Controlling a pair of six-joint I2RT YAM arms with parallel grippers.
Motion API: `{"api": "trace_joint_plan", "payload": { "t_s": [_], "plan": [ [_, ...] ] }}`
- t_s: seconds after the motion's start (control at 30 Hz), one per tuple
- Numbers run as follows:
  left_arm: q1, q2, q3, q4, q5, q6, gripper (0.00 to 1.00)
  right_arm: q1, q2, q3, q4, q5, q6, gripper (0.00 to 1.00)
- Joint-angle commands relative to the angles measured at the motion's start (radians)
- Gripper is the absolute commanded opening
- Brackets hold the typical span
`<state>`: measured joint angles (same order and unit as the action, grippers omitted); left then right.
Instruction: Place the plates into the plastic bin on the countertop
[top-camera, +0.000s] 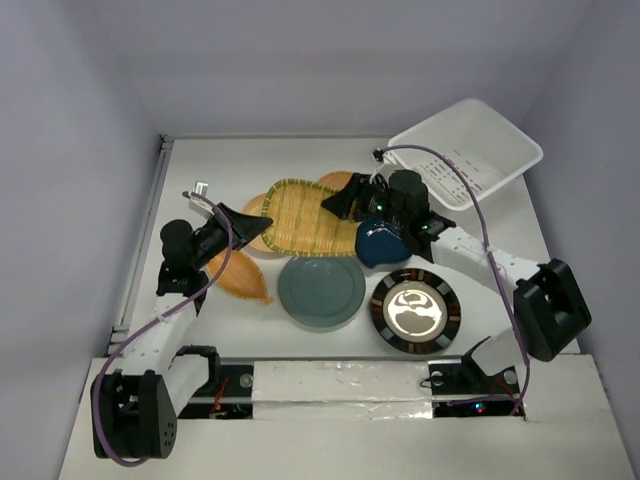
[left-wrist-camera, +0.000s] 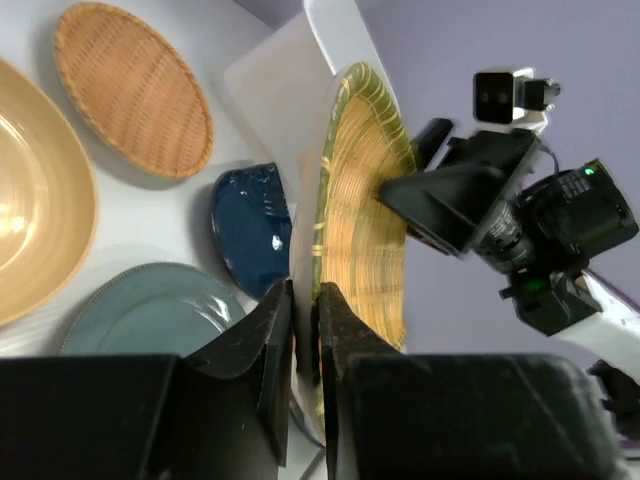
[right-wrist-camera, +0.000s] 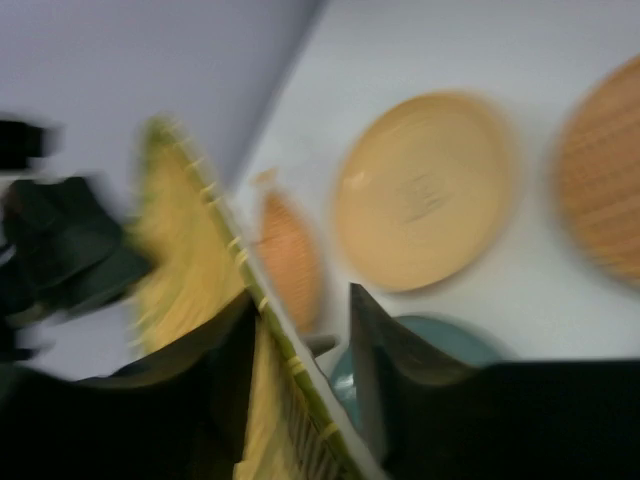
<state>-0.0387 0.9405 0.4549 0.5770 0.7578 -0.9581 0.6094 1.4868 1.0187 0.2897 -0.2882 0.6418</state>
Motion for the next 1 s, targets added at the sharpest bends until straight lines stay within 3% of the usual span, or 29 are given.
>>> {"api": "trace_joint_plan", "payload": {
  "t_s": [0.0, 0.03, 0.07, 0.1, 0.13, 0.3, 0.37, 0.47, 0.7, 0.97],
  "plan": [
    [-0.023, -0.016, 0.047, 0.158, 0.081, -0.022, 0.00, 0.010, -0.003, 0.011, 0.141, -0.011, 0.047, 0.33],
    [-0.023, -0.006, 0.056, 0.096, 0.075, -0.005, 0.01, 0.010, -0.010, 0.004, 0.155, -0.011, 0.061, 0.15],
    [-0.023, -0.005, 0.065, 0.069, 0.071, 0.027, 0.09, 0.010, -0.019, 0.000, 0.160, -0.002, 0.062, 0.03],
    [-0.023, -0.003, 0.085, 0.045, 0.066, 0.044, 0.19, 0.010, -0.048, -0.002, 0.151, 0.013, 0.061, 0.00],
    [-0.023, -0.003, 0.100, -0.024, 0.060, 0.067, 0.36, 0.010, -0.066, -0.003, 0.140, 0.036, 0.047, 0.00],
    [-0.042, -0.008, 0.295, -0.339, -0.009, 0.330, 0.58, -0.107, -0.187, 0.024, 0.030, 0.142, 0.010, 0.00],
    [-0.053, -0.012, 0.347, -0.478, -0.095, 0.409, 0.67, -0.233, -0.218, 0.041, 0.006, 0.141, 0.019, 0.00],
    [-0.066, -0.029, 0.381, -0.565, -0.193, 0.492, 0.74, -0.418, -0.226, 0.046, 0.012, 0.147, 0.059, 0.00],
    [-0.108, -0.049, 0.349, -0.575, -0.204, 0.539, 0.74, -0.680, -0.062, 0.147, -0.066, 0.238, 0.091, 0.00],
    [-0.142, -0.071, 0.346, -0.606, -0.222, 0.558, 0.74, -0.724, 0.203, 0.389, -0.276, 0.415, 0.012, 0.00]
  ]
}}
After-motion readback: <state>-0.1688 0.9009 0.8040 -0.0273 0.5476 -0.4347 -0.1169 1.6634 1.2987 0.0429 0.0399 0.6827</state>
